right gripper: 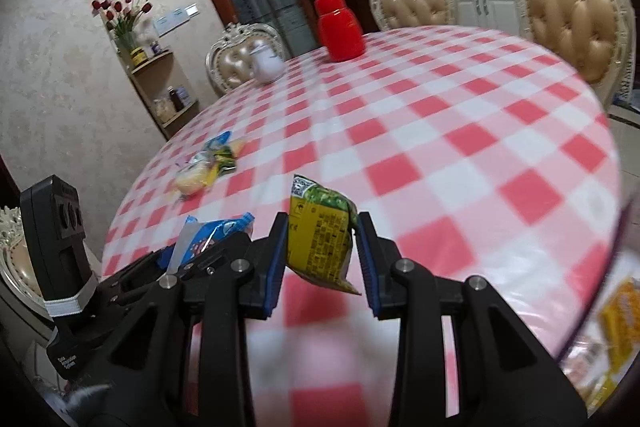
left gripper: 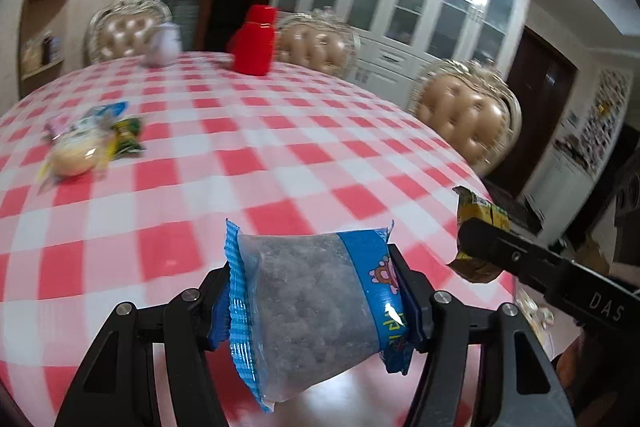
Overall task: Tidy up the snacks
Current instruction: 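Carry the blue-edged bag with the left gripper while the right carries the green bag to the box, then open the left gripper over the white box while the right gripper releases the green bag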
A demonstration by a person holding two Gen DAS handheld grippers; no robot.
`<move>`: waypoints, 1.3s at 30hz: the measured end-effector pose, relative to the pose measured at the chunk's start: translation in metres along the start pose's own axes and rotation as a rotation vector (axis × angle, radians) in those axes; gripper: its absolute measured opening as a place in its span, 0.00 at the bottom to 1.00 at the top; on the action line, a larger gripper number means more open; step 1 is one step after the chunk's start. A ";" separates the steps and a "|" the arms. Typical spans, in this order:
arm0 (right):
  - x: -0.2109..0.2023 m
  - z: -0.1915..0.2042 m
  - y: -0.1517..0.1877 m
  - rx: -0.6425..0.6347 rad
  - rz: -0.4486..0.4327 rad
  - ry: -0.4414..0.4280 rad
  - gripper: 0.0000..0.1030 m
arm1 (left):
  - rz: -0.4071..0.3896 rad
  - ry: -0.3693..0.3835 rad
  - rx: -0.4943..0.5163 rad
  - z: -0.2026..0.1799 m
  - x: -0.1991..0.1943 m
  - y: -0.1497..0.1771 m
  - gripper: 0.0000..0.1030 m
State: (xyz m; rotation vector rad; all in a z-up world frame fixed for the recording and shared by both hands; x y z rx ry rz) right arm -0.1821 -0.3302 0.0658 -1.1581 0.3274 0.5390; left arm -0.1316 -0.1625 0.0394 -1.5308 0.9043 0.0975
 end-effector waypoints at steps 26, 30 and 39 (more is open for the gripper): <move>-0.122 -0.177 0.007 0.036 -0.051 0.598 0.36 | 0.144 0.317 0.365 -0.212 0.031 0.031 0.64; -0.130 -0.204 0.010 0.046 -0.010 0.667 0.36 | 0.188 0.377 0.382 -0.234 0.040 0.042 0.64; -0.145 -0.235 0.015 0.056 0.058 0.789 0.46 | 0.259 0.570 0.451 -0.273 0.040 0.073 0.68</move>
Point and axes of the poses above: each gripper's, at about its wrist camera, not at the fingertips, and x roughly the way its jaws point, z to its left, y to its underside, the point moved 2 cm from there along x, roughly the way its jaws point, and after that the axes turned 3 degrees about x, right-handed, at the moved point
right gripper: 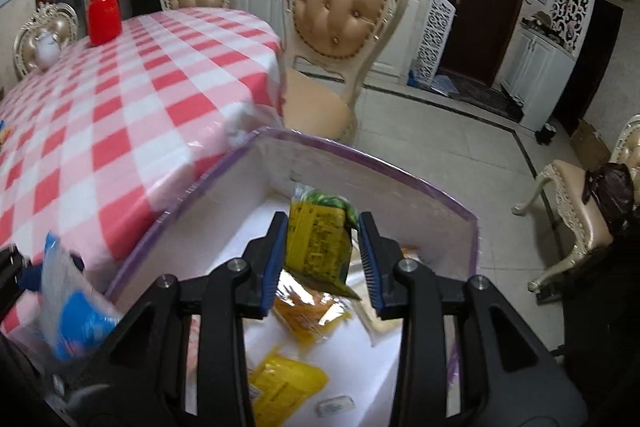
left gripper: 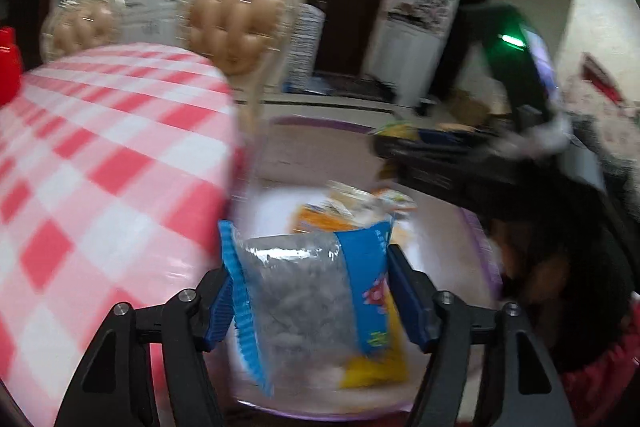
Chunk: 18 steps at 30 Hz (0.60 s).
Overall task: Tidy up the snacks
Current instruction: 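Open the left gripper over the white box while the right gripper releases the green bag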
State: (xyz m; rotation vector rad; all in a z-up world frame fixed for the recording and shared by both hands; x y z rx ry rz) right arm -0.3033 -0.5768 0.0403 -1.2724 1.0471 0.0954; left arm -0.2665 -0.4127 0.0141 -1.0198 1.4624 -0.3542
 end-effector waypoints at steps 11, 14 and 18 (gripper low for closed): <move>-0.038 0.041 -0.014 0.061 -0.133 -0.137 0.72 | -0.164 -0.294 -0.052 0.094 -0.077 0.005 0.75; -0.044 0.093 -0.010 0.034 -0.118 -0.302 0.72 | -0.188 -0.423 -0.176 0.158 -0.110 0.018 0.77; -0.046 0.171 -0.003 -0.046 -0.077 -0.504 0.74 | -0.269 -0.594 -0.346 0.233 -0.168 0.040 0.78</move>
Point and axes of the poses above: each gripper's, at about its wrist camera, not at the fingertips, and x roughly the way its jaws point, z to its left, y to its underside, the point moved 2 cm from there along x, roughly the way its jaws point, and after that the axes turned 3 degrees about x, right-handed, at the moved point
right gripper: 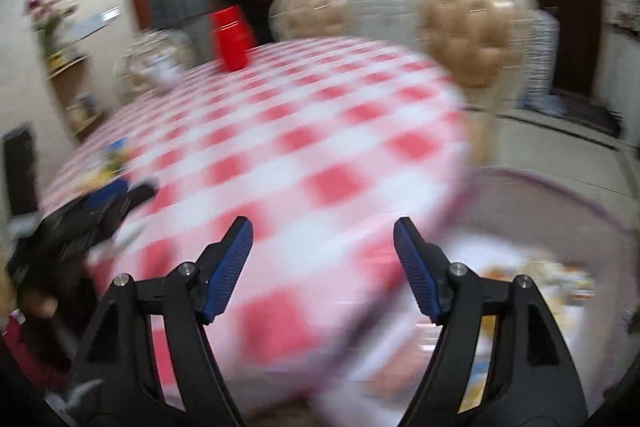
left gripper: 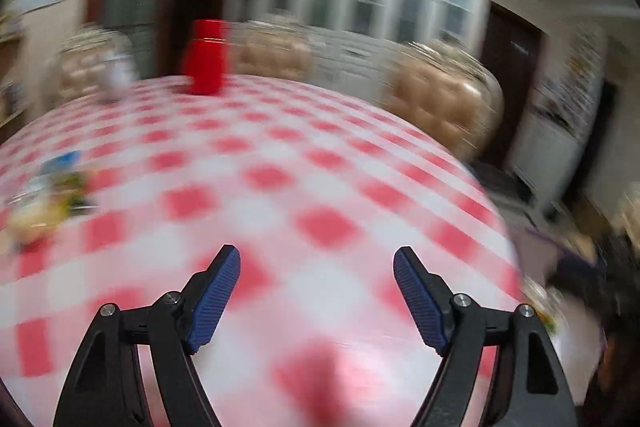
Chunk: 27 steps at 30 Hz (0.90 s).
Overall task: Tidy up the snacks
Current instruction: 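Move both grippers back over the snack pile on the table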
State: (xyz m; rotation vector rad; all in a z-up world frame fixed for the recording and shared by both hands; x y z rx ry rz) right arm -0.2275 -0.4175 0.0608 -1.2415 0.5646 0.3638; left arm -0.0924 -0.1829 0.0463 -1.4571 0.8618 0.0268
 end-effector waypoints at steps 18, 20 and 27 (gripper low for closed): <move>0.221 0.306 -0.038 -0.271 0.227 -0.424 0.74 | -0.110 -0.523 -0.606 0.368 -0.036 0.000 0.82; 0.239 0.330 -0.046 -0.290 0.214 -0.429 0.74 | -0.094 -0.503 -0.640 0.378 -0.032 0.004 0.82; 0.293 0.373 -0.059 -0.306 0.274 -0.393 0.73 | -0.071 -0.413 -0.627 0.370 -0.022 0.003 0.82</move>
Point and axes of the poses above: each gripper's, at about its wrist camera, not at the fingertips, and x roughly the way its jaws point, z to its left, y to its underside, the point moved 2 cm from there along x, roughly the way its jaws point, and after that the axes turned 3 degrees about x, right-handed, at the moved point
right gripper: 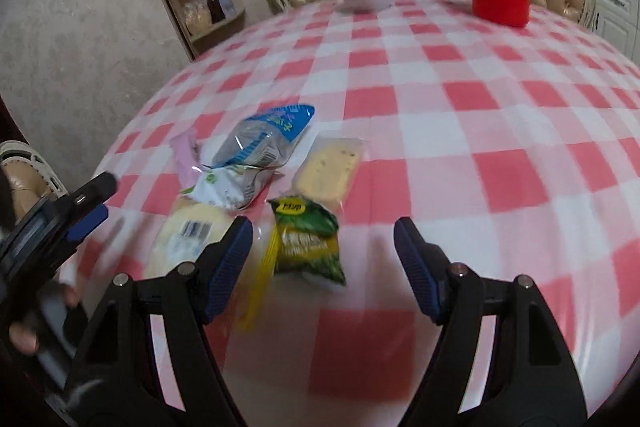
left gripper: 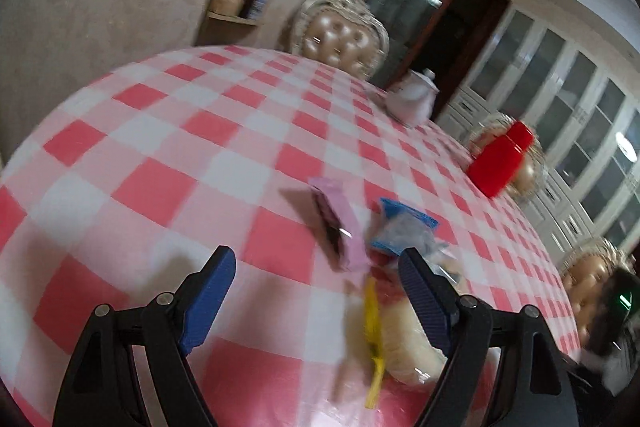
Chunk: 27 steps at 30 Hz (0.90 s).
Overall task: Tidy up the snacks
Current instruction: 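Move both grippers back over the snack pile on the table, then grasp the green garlic-flavour chip bag with the right gripper while the left reaches the round bread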
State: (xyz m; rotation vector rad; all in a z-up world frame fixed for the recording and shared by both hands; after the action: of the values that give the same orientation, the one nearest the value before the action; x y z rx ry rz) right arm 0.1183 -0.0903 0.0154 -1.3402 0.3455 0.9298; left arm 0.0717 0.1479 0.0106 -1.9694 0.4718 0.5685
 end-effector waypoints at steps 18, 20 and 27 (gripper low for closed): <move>-0.064 -0.050 0.031 0.121 -0.050 -0.029 0.36 | 0.162 0.202 0.098 -0.035 0.005 0.022 0.84; -0.074 -0.059 0.038 0.163 -0.060 -0.049 0.36 | 0.197 0.190 0.103 -0.043 0.010 0.027 0.85; -0.084 -0.059 0.038 0.193 -0.081 -0.093 0.36 | 0.251 0.045 0.187 -0.084 0.028 0.036 0.85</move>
State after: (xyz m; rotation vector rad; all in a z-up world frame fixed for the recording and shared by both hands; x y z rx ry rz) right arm 0.0555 -0.1779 0.0338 -1.1229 0.2992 0.8662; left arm 0.0903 0.0544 0.0022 -1.7597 0.7801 0.6138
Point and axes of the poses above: each gripper's, at about its wrist camera, not at the fingertips, and x roughly the way its jaws point, z to its left, y to its underside, the point moved 2 cm from there along x, roughly the way its jaws point, and after that the axes turned 3 degrees about x, right-handed, at the moved point
